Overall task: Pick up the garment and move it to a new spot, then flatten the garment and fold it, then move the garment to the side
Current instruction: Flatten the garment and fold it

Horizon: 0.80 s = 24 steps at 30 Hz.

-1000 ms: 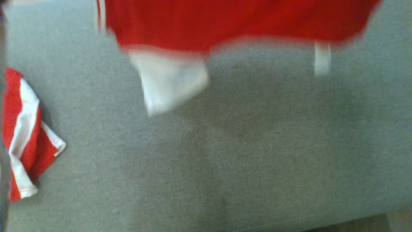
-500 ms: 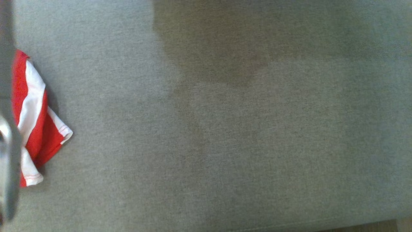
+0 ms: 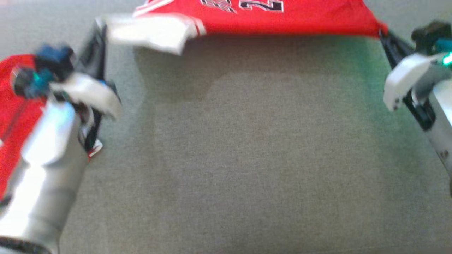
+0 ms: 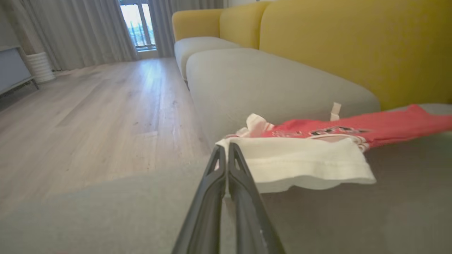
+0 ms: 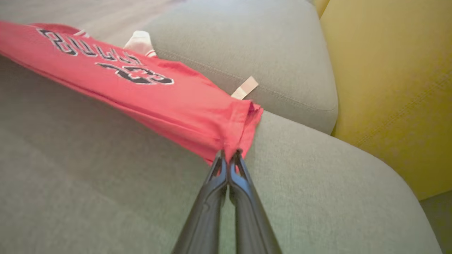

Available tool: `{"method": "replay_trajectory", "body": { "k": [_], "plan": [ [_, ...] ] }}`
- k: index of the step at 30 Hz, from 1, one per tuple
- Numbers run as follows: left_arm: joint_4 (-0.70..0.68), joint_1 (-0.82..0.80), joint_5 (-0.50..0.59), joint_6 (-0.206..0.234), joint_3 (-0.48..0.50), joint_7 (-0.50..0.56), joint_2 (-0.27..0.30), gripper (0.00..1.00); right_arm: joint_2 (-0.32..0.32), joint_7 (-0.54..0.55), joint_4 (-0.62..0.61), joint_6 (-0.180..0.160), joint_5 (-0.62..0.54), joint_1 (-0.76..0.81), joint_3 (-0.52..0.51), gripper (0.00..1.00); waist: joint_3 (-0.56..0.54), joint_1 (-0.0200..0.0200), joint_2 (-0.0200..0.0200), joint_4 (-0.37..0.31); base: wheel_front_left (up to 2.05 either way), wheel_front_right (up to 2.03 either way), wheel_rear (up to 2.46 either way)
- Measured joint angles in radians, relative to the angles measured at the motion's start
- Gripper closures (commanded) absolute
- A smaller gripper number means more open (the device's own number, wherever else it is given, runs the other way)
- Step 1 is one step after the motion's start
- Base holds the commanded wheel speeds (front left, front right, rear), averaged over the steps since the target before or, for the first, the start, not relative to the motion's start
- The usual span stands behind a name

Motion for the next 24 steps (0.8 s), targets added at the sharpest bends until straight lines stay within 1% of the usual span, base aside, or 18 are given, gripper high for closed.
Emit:
{"method": "replay_trajectory", "body": {
  "k": [4, 7, 12, 13, 17, 24],
  "plan": [
    [-0.092, 0.142, -0.047, -0.001, -0.088, 0.049, 0.038, 1.0, -0.1, 0.06, -0.103, 0.0, 0.127, 0.074, 0.142, 1.0, -0.05, -0.0001, 0.0, 0.011, 0.0, 0.0, 0.0],
    [-0.18, 0.223, -0.082, -0.001, -0.135, 0.093, 0.086, 1.0, -0.167, 0.099, -0.176, 0.0, 0.212, 0.109, 0.222, 1.0, -0.084, -0.0001, 0.0, 0.019, 0.0, 0.0, 0.0],
    [-0.328, 0.322, -0.12, -0.001, -0.164, 0.163, 0.168, 1.0, -0.256, 0.147, -0.271, 0.0, 0.327, 0.154, 0.309, 1.0, -0.128, -0.0001, 0.0, 0.031, 0.0, 0.0, 0.0],
    [-0.386, 0.357, -0.131, -0.001, -0.167, 0.189, 0.187, 1.0, -0.283, 0.163, -0.297, 0.0, 0.36, 0.168, 0.333, 1.0, -0.142, 0.0, 0.0, 0.035, 0.0, 0.0, 0.0],
    [-0.497, 0.426, -0.159, 0.01, -0.17, 0.24, 0.227, 1.0, -0.322, 0.19, -0.342, 0.0, 0.426, 0.202, 0.361, 1.0, -0.174, 0.0, 0.0, 0.037, 0.0, 0.0, 0.0],
    [-0.675, 0.558, -0.193, 0.053, -0.193, 0.332, 0.301, 1.0, -0.375, 0.253, -0.415, 0.0, 0.54, 0.294, 0.4, 1.0, -0.24, 0.0001, 0.0, 0.024, 0.0, 0.0, 0.0]
  ]
}}
